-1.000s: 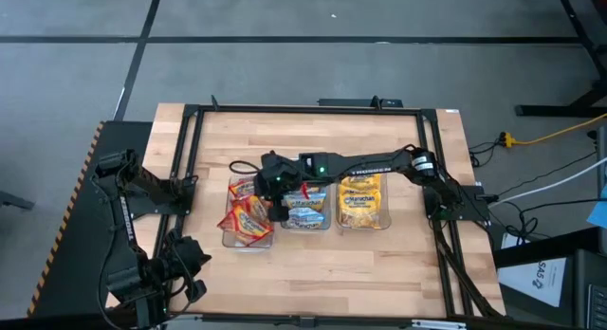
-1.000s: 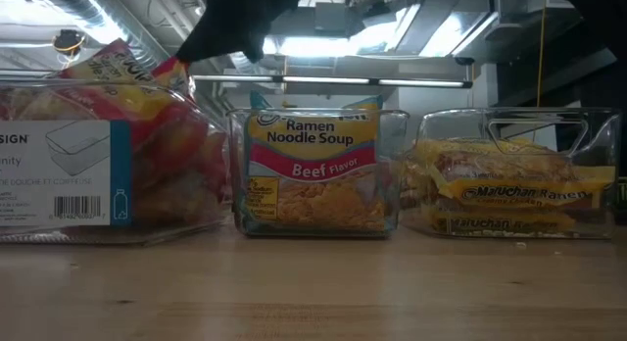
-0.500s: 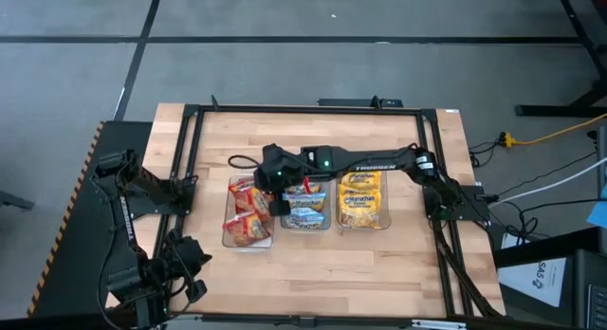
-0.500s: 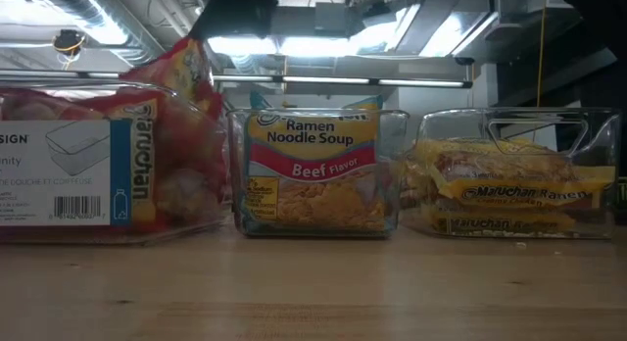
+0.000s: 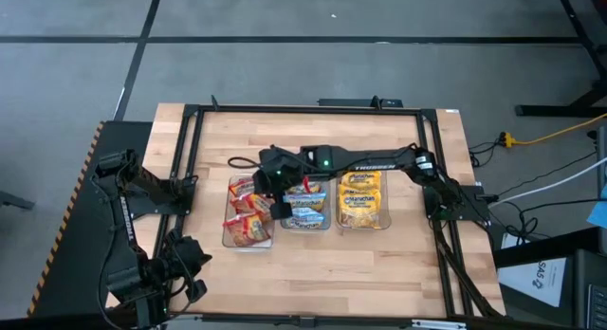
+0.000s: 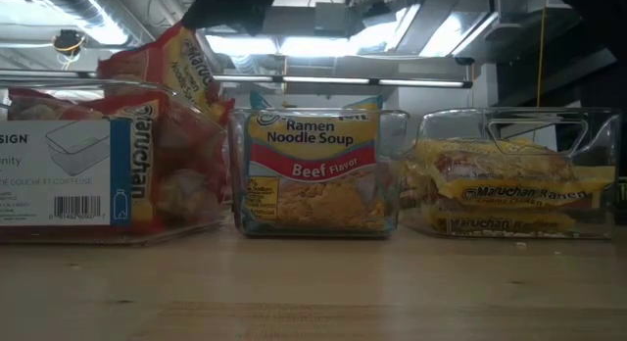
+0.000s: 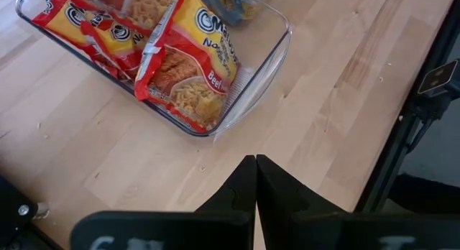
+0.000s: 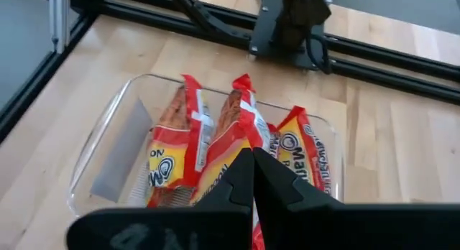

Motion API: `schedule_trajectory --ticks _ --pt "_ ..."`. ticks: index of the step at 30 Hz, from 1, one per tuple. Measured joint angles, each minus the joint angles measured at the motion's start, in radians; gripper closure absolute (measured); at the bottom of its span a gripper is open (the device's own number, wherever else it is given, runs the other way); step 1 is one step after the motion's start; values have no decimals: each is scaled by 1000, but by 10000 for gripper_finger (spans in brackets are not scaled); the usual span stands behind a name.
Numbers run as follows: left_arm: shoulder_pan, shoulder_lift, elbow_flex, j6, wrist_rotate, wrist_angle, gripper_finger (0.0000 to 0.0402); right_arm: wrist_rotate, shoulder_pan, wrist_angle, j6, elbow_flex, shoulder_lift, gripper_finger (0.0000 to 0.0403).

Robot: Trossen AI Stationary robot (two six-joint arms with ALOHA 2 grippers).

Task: Sort Maruchan noodles
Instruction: Adjust the red noodle pack

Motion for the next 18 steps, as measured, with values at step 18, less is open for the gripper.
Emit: schedule_trajectory --ticks 18 --pt "0 0 0 0 0 24 401 31 -7 50 6 0 27 353"
